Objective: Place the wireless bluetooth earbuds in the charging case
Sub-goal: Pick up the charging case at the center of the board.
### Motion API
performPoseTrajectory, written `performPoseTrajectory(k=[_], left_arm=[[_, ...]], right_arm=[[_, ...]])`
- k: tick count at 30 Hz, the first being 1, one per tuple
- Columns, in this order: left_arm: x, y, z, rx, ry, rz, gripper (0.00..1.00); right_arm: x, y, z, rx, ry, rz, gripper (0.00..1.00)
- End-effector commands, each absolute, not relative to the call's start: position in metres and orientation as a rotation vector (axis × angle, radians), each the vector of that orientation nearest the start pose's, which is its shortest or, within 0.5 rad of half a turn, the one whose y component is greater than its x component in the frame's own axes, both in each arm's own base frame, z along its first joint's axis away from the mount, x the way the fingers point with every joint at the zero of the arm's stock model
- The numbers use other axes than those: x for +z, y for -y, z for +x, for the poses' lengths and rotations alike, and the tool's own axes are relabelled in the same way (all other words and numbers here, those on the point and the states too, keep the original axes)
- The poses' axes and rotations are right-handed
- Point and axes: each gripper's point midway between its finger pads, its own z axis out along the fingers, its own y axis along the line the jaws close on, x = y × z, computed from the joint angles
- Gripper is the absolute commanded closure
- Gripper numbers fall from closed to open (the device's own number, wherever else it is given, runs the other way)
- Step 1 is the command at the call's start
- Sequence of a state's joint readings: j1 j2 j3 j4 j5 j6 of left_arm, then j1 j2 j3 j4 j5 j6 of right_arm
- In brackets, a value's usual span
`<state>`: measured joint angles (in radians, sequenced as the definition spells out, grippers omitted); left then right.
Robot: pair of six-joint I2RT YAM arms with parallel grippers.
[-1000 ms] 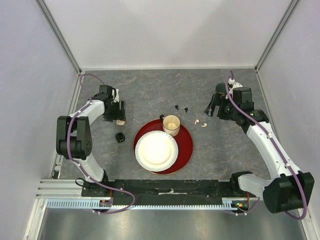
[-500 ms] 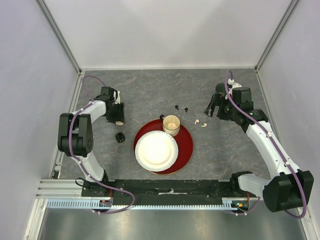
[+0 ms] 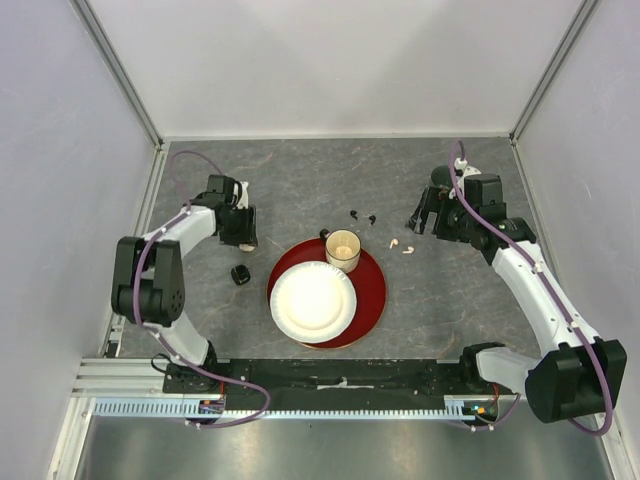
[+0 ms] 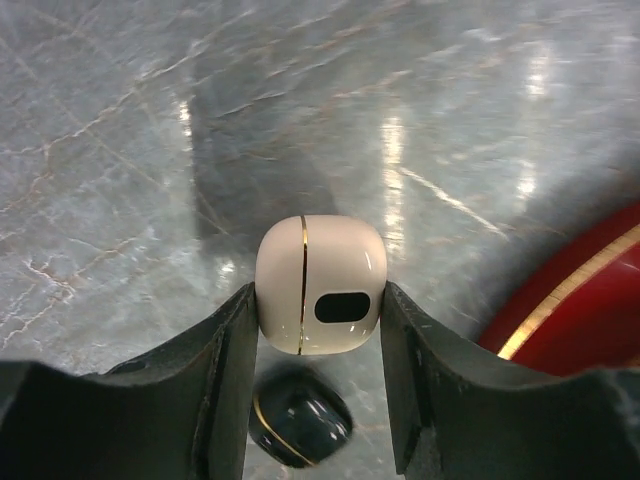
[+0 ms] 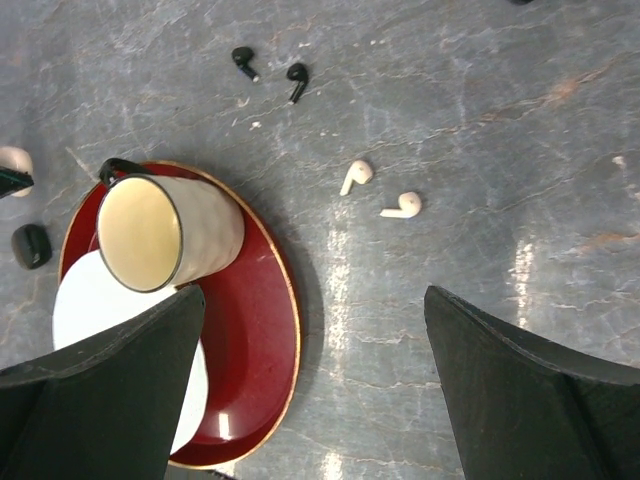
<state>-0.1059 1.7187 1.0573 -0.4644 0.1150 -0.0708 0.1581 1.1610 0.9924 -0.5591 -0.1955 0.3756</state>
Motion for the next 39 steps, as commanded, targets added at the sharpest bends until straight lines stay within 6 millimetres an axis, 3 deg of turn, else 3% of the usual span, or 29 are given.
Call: performPoseTrajectory(k=[1,5,8,13,15,24,28,39], left_arm=[[0.097,0.099,0.361,-0.404,-2.482,0.192,0.81],[0.166,0.141,0.345,-0.489,-2.251,0.409,0.81],[0.198,0.172,0.326,-0.553,-2.135,0.546,0.81],[0.229,0.224,0.286,-0.684,-1.898,0.797,0.84],[0.239,0.233,0.276,-0.739,-1.835,0.822,0.83],[0.252,0.271,0.248,-0.716,-1.691,0.999,0.83],[0.258,0.289,0.235,-0.713,-1.65,1.057,0.83],[0.254,0.313,0.228,-0.654,-1.626,1.118,0.83]], right_arm=[[0.203,-0.122,0.313,0.656,-2.308,0.109,0.02],[0.21,-0.143,0.307,0.816,-2.3,0.046,0.02],[0.22,-0.157,0.302,0.935,-2.265,0.014,0.03],[0.237,-0.175,0.295,1.019,-2.223,-0.05,0.05],[0.244,-0.183,0.292,1.039,-2.211,-0.088,0.06],[0.271,-0.234,0.264,1.173,-2.166,-0.25,0.08],[0.274,-0.246,0.258,1.202,-2.162,-0.283,0.11],[0.274,-0.274,0.244,1.241,-2.17,-0.362,0.19]])
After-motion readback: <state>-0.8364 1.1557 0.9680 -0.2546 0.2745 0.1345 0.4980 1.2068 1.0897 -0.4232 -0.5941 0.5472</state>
